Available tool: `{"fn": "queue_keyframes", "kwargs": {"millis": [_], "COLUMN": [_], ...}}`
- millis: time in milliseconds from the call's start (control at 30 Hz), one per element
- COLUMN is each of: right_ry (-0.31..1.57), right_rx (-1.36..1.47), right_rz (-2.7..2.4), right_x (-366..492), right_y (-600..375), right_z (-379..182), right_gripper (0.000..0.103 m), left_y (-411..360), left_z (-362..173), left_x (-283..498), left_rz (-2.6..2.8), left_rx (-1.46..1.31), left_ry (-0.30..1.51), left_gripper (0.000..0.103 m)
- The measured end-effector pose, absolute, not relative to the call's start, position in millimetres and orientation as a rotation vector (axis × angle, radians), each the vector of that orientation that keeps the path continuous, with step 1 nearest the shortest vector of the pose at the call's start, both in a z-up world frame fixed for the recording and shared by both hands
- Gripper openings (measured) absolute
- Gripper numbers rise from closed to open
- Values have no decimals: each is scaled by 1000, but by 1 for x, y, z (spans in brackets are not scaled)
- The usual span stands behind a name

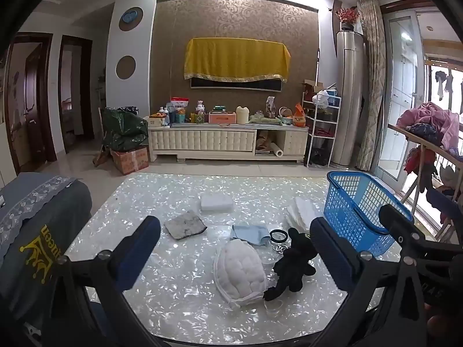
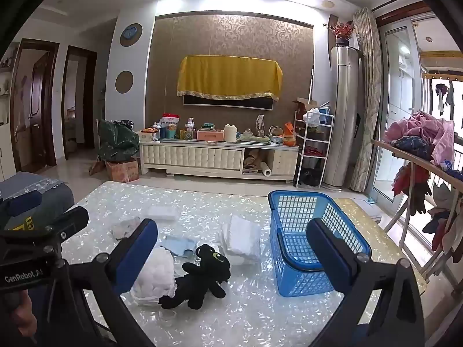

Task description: Organize soft objects

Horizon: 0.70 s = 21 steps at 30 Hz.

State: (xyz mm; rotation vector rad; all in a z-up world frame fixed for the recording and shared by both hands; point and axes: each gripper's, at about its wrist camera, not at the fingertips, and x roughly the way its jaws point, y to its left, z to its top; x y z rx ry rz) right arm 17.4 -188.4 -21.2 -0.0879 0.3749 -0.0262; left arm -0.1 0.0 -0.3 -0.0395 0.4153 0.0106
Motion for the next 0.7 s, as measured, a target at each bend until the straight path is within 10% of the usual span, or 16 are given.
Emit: {"fn": "queue_keyframes", "kwargs": {"millis": [700], "right_ry": [376], "right_rx": [-90], "right_rz": [-26], "right_x": [16], "right_y": [-186], "right_z": [-23], "right_gripper": [103], "left_y": [1], "left_z": [-5], "left_x": [0], "left_rz": [3], "left_rx": [-38], "left_ry": [435], "left_gripper": [103]}}
